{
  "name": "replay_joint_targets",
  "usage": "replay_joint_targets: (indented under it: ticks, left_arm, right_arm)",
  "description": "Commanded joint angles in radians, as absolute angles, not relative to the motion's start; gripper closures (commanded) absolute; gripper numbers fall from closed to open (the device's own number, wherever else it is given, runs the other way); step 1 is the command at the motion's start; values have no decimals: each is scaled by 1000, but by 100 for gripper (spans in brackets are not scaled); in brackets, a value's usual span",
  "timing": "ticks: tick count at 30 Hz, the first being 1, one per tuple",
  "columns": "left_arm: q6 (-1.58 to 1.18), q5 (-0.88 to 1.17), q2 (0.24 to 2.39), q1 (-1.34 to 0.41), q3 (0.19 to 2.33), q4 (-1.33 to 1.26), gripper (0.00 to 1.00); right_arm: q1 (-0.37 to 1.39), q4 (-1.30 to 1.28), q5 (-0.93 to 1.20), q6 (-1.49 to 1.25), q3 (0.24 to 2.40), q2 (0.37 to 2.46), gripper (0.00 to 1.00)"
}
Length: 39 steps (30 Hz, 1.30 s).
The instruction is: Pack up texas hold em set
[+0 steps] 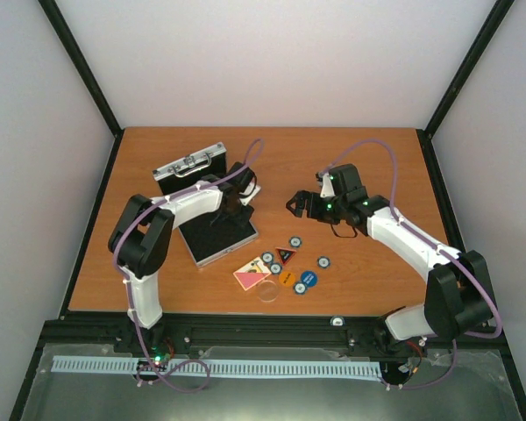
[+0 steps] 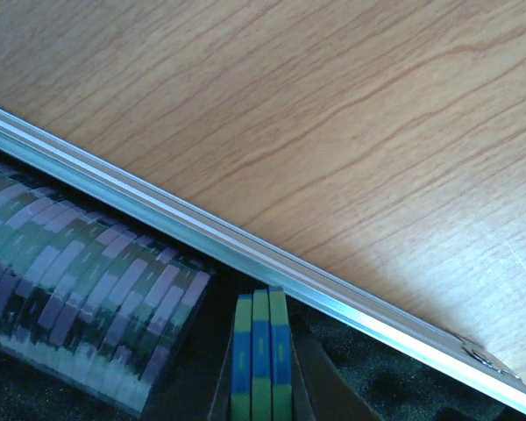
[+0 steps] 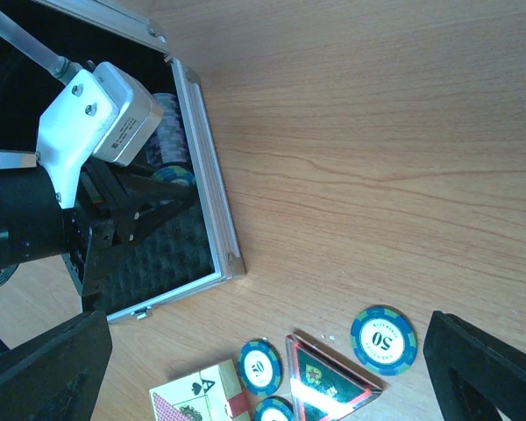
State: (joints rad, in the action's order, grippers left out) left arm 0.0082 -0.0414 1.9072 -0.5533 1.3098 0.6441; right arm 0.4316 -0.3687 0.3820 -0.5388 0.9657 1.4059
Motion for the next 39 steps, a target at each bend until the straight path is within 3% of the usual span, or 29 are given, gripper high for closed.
replay_joint_targets:
  ticks: [1,39]
  left_arm:
    - [26,-46,1922,-555,1350,632,95]
    - [23,-70,1921,-555,1356,645,86]
  right_arm:
    - [419,-356,390,-532,948,1379,0]
    - [412,-345,405,-535,920,1368,0]
